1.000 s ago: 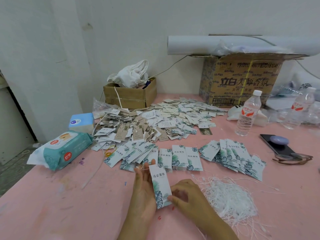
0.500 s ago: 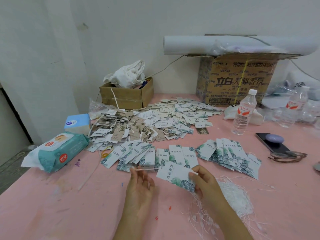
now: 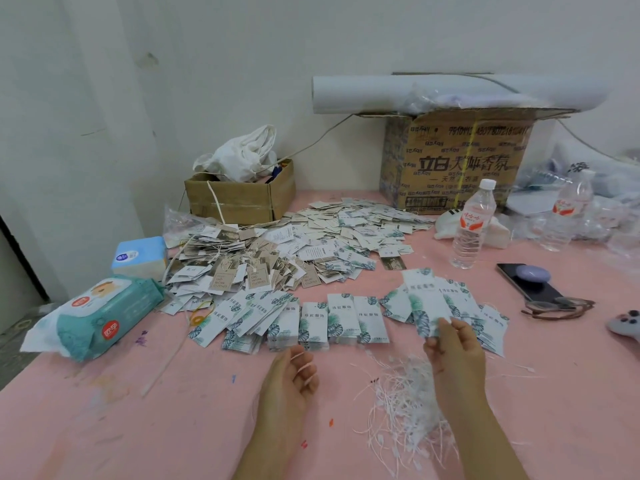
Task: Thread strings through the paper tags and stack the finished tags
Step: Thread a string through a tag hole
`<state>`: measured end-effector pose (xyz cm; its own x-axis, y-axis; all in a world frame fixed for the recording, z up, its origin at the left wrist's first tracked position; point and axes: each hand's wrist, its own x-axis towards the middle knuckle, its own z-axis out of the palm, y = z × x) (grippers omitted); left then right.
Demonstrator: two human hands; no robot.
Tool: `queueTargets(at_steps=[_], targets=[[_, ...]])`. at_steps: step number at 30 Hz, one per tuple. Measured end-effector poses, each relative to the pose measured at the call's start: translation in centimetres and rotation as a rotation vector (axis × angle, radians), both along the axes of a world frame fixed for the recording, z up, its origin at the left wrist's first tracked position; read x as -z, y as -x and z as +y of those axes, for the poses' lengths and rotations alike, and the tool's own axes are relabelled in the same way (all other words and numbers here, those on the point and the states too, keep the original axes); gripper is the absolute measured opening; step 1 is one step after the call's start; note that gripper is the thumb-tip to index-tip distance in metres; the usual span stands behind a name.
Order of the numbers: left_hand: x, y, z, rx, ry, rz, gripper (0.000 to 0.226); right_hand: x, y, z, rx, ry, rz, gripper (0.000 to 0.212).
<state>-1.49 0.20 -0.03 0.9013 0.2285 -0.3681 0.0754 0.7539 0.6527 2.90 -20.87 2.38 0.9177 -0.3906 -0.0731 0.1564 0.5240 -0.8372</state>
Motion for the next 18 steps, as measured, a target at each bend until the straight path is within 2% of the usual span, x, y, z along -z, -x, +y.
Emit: queueTargets(at_steps=[4, 8, 11, 14, 16, 18], targets=[[-0.3, -0.1, -0.3, 0.017, -0.053, 0.011, 0.017, -0.1, -2.2, -1.8, 0.189, 0.109, 0.095, 0.011], [-0.6, 0.0, -0.5, 0.003, -0.063, 0.014, 0.017, -0.7, -5.2, -3.0, 0.284, 0.271, 0.183, 0.003], [-0.9, 0.1, -0.6, -0.011, -0.068, 0.023, 0.019, -1.0, -7.1, -3.6, 0.248, 0.335, 0.242, 0.02], [-1.0, 0.1, -0.6, -0.015, -0.063, 0.033, 0.021, -0.9, -7.4, -3.8, 0.211, 0.558, 0.385, 0.049], [-1.1, 0.2, -0.6, -0.012, -0.063, 0.026, 0.02, -0.6, -6.5, -3.4, 0.287, 0.757, 0.394, 0.053], [-1.1, 0.4, -0.7, -0.005, -0.072, 0.012, 0.019, -0.2, -5.2, -2.4, 0.334, 0.949, 0.308, 0.044]])
